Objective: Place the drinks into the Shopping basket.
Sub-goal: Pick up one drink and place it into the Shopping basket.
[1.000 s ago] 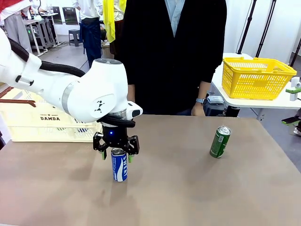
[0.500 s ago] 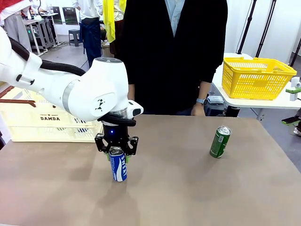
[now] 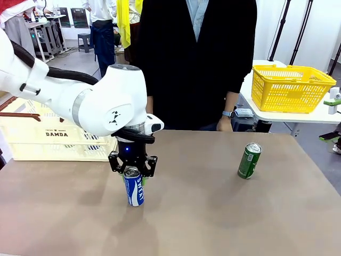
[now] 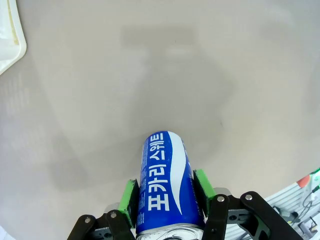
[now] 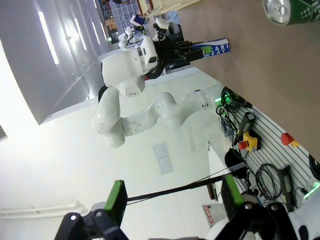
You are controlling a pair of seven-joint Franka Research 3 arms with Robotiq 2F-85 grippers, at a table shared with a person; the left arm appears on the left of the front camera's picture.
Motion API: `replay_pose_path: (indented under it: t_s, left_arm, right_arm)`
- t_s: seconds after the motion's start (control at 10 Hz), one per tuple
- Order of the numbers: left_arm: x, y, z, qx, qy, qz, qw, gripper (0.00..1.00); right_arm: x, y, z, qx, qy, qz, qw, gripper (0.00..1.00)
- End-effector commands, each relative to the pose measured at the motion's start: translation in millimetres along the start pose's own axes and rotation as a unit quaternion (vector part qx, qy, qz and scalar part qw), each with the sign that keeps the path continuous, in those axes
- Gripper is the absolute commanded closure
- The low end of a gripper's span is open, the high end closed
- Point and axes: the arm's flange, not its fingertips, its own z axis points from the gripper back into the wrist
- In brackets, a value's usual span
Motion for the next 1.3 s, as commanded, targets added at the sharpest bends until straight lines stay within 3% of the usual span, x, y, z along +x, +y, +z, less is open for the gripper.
replay_pose_path:
  t_s: [0.0,0.5,0.7,0.9,1.0,1.2]
  left_arm:
    - [-3.3,3.2,1.6,-0.001,0.015,0.002,1.0,1.0]
    - [4.9,19.5,72.7,-0.037,0.029,0.077,0.996,1.0]
    - [17.0,34.9,124.8,-0.038,0.015,0.099,0.994,1.0]
    - [26.6,57.0,202.1,0.015,0.011,0.062,0.998,1.0]
    - [30.0,63.5,240.9,0.029,-0.038,0.1,0.994,1.0]
    - [43.6,82.2,298.9,0.028,-0.113,0.07,0.991,1.0]
  right_arm:
    - [-2.5,4.4,0.7,-0.002,0.005,-0.009,1.0,0.0]
    - [-2.5,4.4,0.7,-0.002,0.005,-0.009,1.0,0.0]
    - [-2.5,4.4,0.7,-0.002,0.005,-0.009,1.0,0.0]
    - [-2.5,4.4,0.7,-0.002,0.005,-0.009,1.0,0.0]
    - [-2.5,4.4,0.7,-0.002,0.005,-0.009,1.0,0.0]
    - [-2.5,4.4,0.7,-0.002,0.005,-0.009,1.0,0.0]
